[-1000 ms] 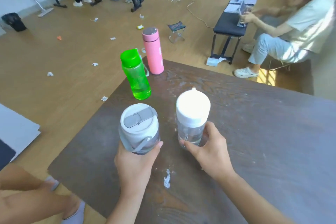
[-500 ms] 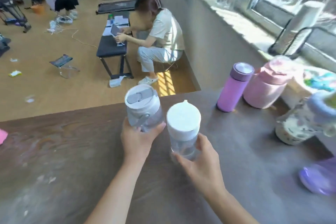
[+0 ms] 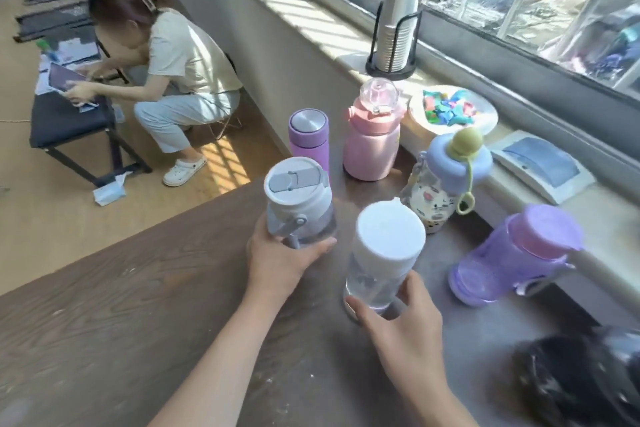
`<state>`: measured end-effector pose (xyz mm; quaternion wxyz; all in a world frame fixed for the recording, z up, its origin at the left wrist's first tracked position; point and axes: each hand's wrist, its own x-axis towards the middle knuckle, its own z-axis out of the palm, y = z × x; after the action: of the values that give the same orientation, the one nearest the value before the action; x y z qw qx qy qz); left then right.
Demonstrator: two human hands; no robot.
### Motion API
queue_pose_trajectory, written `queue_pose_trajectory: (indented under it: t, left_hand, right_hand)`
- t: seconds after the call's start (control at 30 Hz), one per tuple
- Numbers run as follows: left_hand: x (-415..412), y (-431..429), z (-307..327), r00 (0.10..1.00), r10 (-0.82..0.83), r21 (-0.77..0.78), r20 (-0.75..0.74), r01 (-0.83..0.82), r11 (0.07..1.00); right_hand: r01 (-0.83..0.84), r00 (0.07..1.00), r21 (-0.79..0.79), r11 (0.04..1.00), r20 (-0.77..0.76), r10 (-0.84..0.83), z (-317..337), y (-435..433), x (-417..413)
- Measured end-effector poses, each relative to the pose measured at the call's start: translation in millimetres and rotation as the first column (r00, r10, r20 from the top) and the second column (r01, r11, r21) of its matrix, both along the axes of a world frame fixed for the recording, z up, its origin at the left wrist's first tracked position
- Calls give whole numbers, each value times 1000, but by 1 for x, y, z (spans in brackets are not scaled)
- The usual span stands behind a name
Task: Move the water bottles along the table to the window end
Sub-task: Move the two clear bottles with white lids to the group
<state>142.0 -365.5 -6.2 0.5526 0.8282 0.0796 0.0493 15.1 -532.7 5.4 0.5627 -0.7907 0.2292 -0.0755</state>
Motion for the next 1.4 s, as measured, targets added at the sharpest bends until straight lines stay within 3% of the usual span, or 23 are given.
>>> queue_pose_trajectory:
  t: [0.3, 0.5, 1.07, 1.17, 1.27, 1.4]
  left_hand:
    - [-18, -65, -1, 983, -183, -81, -20, 180, 980]
    - [-26, -80, -2, 985, -164, -147, -51, 155, 977]
    - [-51, -91, 12, 964, -220, -59, -150, 213, 975]
    - [-61, -80, 12, 955, -257, -13, -149, 258, 966]
    - [-85, -49, 8, 966, -236, 133, -106, 249, 959]
    - [-134, 38, 2, 985, -165, 225, -49, 171, 959]
  right_hand:
    - [107, 994, 38, 993, -29, -106, -4, -33, -60]
    - [103, 994, 22, 994, -26, -102, -4, -37, -76]
    - [57, 997, 66, 996, 39, -59, -12, -34, -101]
    - [156, 986, -72, 985, 71, -150, -25, -14, -123]
    - [58, 994, -160, 985, 97, -43, -29, 14, -139]
    - [-254, 962, -196, 947, 51, 269, -15, 64, -128]
